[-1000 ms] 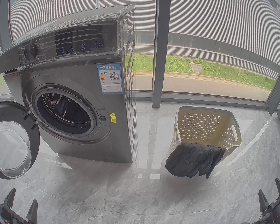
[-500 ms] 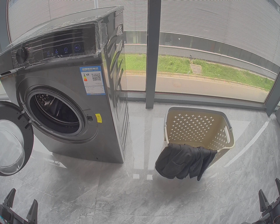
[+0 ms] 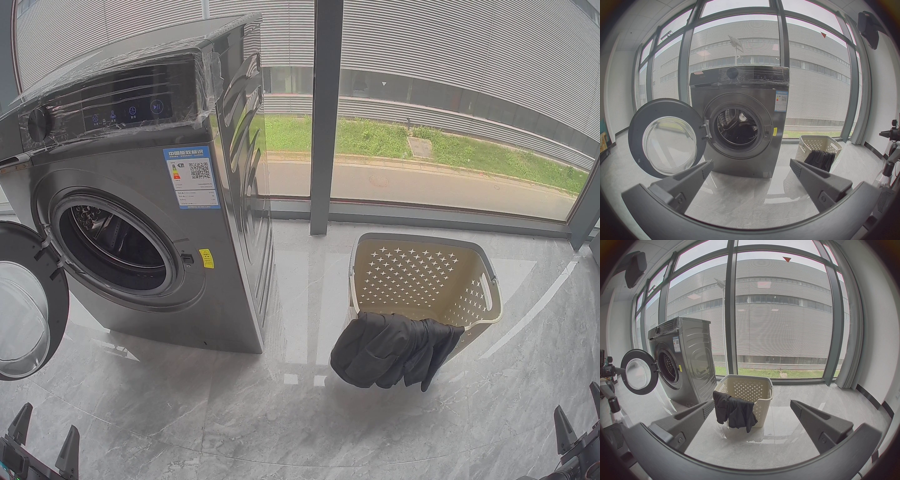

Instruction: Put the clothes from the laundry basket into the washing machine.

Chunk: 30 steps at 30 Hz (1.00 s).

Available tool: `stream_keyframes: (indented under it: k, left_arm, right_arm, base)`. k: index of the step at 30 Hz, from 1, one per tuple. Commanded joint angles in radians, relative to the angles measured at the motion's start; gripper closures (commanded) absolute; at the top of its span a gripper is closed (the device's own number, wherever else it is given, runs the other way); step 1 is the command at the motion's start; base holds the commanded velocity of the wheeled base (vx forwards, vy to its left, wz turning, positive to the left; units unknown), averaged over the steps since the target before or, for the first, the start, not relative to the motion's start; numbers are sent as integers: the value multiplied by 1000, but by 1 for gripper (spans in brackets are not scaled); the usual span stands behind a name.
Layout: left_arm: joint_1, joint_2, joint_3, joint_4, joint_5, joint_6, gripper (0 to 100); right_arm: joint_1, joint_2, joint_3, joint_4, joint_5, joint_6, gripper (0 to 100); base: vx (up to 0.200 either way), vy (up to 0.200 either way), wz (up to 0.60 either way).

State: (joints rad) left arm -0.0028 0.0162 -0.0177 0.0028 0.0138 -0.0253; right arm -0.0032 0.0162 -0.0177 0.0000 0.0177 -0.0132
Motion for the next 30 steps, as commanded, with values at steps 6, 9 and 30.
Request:
stream_keyframes:
  k: [6, 9, 30]
  left_arm:
    - [-3, -12, 18, 2, -29, 30, 0]
    - [-2, -9, 18, 2, -32, 30, 0]
    - [1, -15, 18, 0, -18, 31, 0]
  right_arm:
    - [0, -1, 18, 0, 1, -1, 0]
    - [0, -1, 18, 0, 1, -1, 0]
    - [0, -1, 18, -2, 1, -1, 0]
  base:
    - [0, 0, 0]
    - [0, 0, 0]
    - [0, -86, 0]
